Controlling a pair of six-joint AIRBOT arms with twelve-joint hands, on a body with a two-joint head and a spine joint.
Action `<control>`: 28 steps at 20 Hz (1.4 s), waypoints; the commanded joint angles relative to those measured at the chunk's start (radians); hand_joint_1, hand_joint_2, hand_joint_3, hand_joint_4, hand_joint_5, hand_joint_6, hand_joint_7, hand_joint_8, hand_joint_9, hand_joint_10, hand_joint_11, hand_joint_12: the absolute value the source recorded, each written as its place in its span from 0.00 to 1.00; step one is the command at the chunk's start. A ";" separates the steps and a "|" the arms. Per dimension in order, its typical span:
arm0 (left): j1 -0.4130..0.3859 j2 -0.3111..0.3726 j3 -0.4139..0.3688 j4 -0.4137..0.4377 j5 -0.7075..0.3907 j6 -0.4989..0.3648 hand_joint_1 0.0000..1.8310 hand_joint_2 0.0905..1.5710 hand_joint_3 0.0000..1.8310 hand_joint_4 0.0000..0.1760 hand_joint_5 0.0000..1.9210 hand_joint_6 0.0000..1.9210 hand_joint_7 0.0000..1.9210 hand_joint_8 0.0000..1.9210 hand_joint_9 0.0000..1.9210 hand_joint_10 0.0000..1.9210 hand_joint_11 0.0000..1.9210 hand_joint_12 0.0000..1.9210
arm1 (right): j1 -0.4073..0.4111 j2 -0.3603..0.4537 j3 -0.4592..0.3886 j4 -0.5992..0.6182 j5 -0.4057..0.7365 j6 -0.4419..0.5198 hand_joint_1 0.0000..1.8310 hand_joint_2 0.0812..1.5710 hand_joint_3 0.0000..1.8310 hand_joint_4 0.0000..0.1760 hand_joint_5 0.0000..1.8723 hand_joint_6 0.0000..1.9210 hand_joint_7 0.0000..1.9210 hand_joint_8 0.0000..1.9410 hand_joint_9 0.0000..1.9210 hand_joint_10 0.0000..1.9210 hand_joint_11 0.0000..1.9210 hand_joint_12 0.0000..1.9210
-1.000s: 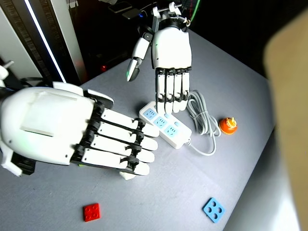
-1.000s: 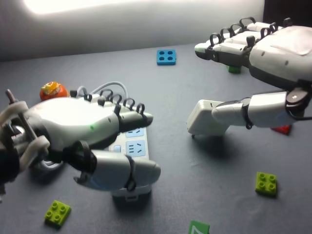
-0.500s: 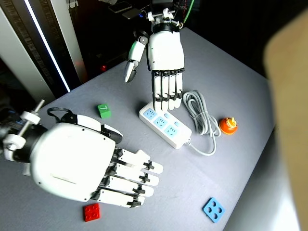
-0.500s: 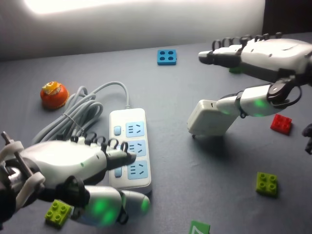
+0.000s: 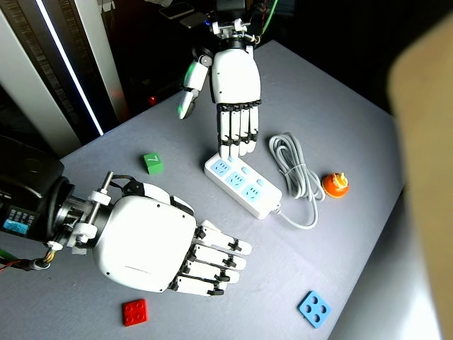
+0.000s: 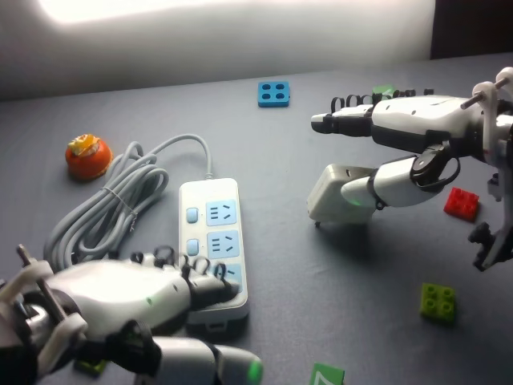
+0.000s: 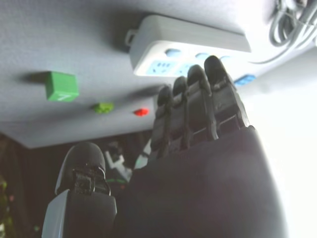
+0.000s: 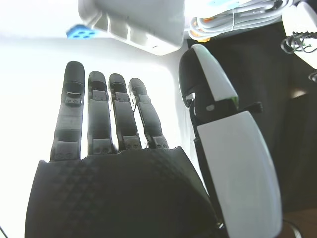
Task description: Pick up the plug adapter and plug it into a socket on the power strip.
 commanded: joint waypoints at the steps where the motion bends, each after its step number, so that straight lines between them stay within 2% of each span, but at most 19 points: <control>1: -0.007 -0.005 0.001 0.027 -0.011 -0.018 0.00 0.77 0.00 0.00 0.08 0.00 0.08 0.00 0.08 0.00 0.00 0.23 | 0.004 0.000 0.005 -0.004 0.042 0.004 0.40 0.82 0.01 0.00 0.05 0.00 0.05 0.00 0.05 0.00 0.00 0.27; 5: -0.015 -0.033 0.008 0.057 0.018 -0.035 0.00 0.78 0.00 0.00 0.08 0.00 0.07 0.00 0.07 0.00 0.00 0.21 | -0.014 -0.018 0.020 -0.001 0.034 0.004 0.44 0.80 0.00 0.00 0.06 0.00 0.06 0.00 0.07 0.00 0.00 0.32; 8: -0.009 -0.046 0.013 0.066 0.016 -0.035 0.00 0.78 0.00 0.00 0.07 0.00 0.07 0.00 0.07 0.00 0.00 0.22 | -0.018 -0.030 0.042 0.016 0.033 0.004 0.42 0.81 0.00 0.00 0.06 0.00 0.06 0.00 0.07 0.00 0.00 0.31; 9: -0.007 -0.049 0.014 0.066 0.014 -0.035 0.00 0.77 0.00 0.00 0.08 0.00 0.08 0.00 0.08 0.00 0.00 0.24 | -0.020 -0.033 0.047 0.016 0.031 0.004 0.44 0.81 0.00 0.00 0.05 0.00 0.06 0.00 0.06 0.00 0.00 0.29; 13: 0.005 -0.068 0.039 0.066 0.002 -0.035 0.00 0.78 0.00 0.00 0.07 0.00 0.07 0.00 0.07 0.00 0.00 0.22 | -0.034 -0.054 0.076 0.016 0.009 0.003 0.43 0.80 0.00 0.00 0.05 0.00 0.05 0.00 0.06 0.00 0.00 0.31; 14: 0.011 -0.075 0.046 0.066 0.001 -0.031 0.00 0.78 0.00 0.00 0.07 0.00 0.07 0.00 0.07 0.00 0.00 0.22 | -0.035 -0.058 0.082 0.016 0.008 0.003 0.47 0.78 0.00 0.00 0.07 0.00 0.07 0.00 0.08 0.00 0.00 0.33; 17: 0.031 -0.086 0.046 0.066 0.003 -0.017 0.00 0.78 0.00 0.00 0.08 0.00 0.07 0.00 0.07 0.00 0.00 0.24 | -0.038 -0.069 0.098 0.016 0.004 0.003 0.46 0.78 0.00 0.00 0.07 0.00 0.06 0.00 0.07 0.00 0.00 0.32; 22: 0.068 -0.079 0.024 0.066 0.018 -0.013 0.00 0.78 0.00 0.00 0.09 0.00 0.08 0.00 0.08 0.00 0.00 0.27 | -0.042 -0.089 0.113 0.016 -0.007 -0.015 0.42 0.80 0.00 0.00 0.06 0.00 0.06 0.00 0.06 0.00 0.00 0.31; 25: 0.087 -0.071 0.012 0.066 0.038 -0.005 0.00 0.78 0.00 0.00 0.08 0.00 0.08 0.00 0.08 0.00 0.00 0.24 | -0.041 -0.099 0.122 0.016 -0.006 -0.015 0.46 0.80 0.00 0.00 0.07 0.00 0.07 0.00 0.07 0.00 0.00 0.32; 26: 0.088 -0.070 0.012 0.066 0.039 -0.005 0.00 0.78 0.00 0.00 0.08 0.00 0.08 0.00 0.07 0.00 0.00 0.22 | -0.041 -0.102 0.124 0.016 -0.006 -0.016 0.44 0.80 0.00 0.00 0.08 0.00 0.08 0.00 0.08 0.00 0.00 0.36; 28: 0.086 -0.070 0.016 0.066 0.039 -0.005 0.00 0.78 0.00 0.00 0.09 0.00 0.08 0.00 0.08 0.00 0.00 0.22 | -0.040 -0.108 0.131 0.016 -0.006 -0.017 0.42 0.81 0.00 0.00 0.07 0.00 0.07 0.00 0.08 0.00 0.00 0.34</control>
